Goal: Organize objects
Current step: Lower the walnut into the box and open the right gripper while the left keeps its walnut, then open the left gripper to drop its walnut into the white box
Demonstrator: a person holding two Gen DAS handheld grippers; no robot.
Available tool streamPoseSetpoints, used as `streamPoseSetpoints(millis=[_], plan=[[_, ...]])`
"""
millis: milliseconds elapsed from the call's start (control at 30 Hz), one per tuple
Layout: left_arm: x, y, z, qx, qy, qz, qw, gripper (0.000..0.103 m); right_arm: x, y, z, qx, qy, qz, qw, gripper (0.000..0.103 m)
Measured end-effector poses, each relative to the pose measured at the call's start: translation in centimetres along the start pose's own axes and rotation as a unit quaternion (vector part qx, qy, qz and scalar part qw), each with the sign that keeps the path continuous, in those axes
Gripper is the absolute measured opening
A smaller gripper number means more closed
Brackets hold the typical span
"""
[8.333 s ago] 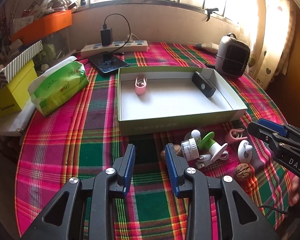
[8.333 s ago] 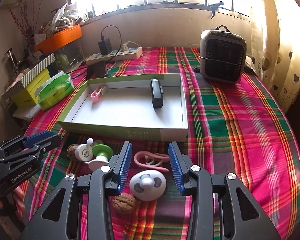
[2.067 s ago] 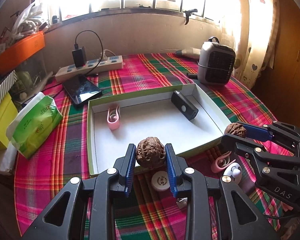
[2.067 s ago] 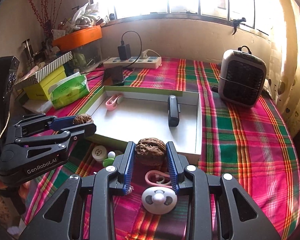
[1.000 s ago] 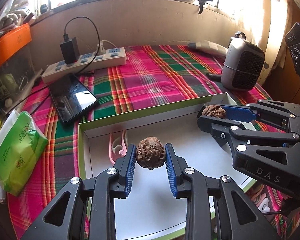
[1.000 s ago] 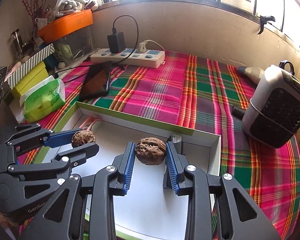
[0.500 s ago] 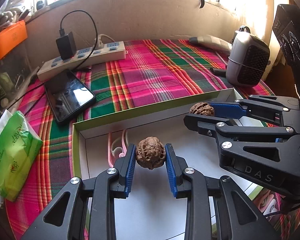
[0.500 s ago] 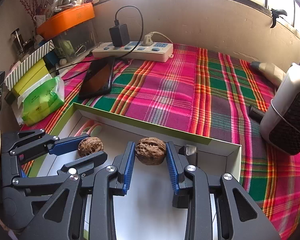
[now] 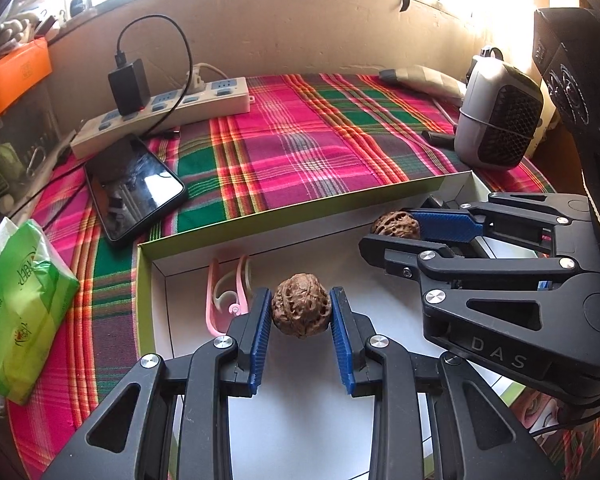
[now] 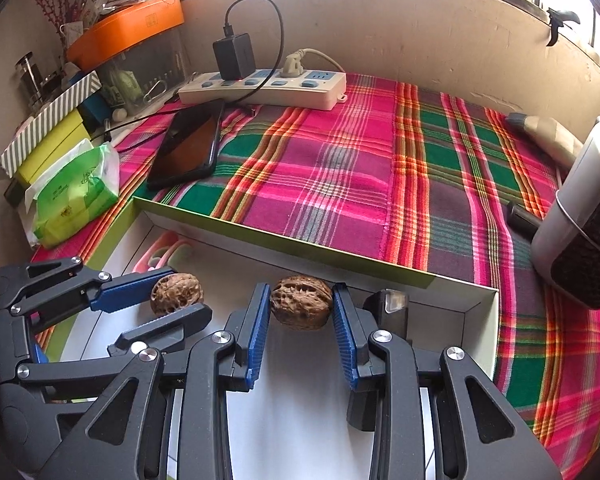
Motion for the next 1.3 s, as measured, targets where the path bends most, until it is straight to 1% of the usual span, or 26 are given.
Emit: streamPoseSetpoints(millis=[67,400,600,667,733,1033,1300], plan=[[-0.2,0.0,0.1,0.002,0.005,-0.002,1.0000,0.027,-0.1,0.0,0.0,0.000,0.002,0.002,1.000,0.033],[-0.1,0.1,0.1,0.004,0.006,-0.005,1.0000,0.027,-0.2,0.0,-0.1,-0.001,0.007,0.010,1.000,0.033],[0.1,0.4,0.0,0.008,0.003,-0.005,1.0000,0.028,0.1,-0.1,-0.1,-0.005,-0.002,0.011,1.000,0.033],[0.3,0.4,0.0,0.008,0.002,-0.006,1.0000,0.028,0.3,-0.1,0.0,-0.008,-0.004,0.009,1.000,0.040],[0.4,0.5,0.0,0.008,0.001,-0.007,0.9999,0.028,0.4,-0.1,0.0,-0.010,-0.005,0.008,1.000,0.043],[1.3,0.5,0.5,0.013,0.002,-0.015,0.9998,0.029,1.5,0.3,0.3,-0.016,-0.018,0.009,1.000,0.043],[2.7,0.7,1.0,0.019,-0.006,-0.021,0.9996,0.029,2.6,0.8,0.8,-0.017,-0.029,0.008,0.999,0.043]])
Point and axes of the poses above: each gripper's, at about its wrist camera, not at the fingertips, and x roughly against the way its jaws point, y to its left, z to its underside, the point moved 1 cm from there along -x, roughly the way its jaws point, and after that the axes turned 11 degrees about -z, right-handed, at the moved point
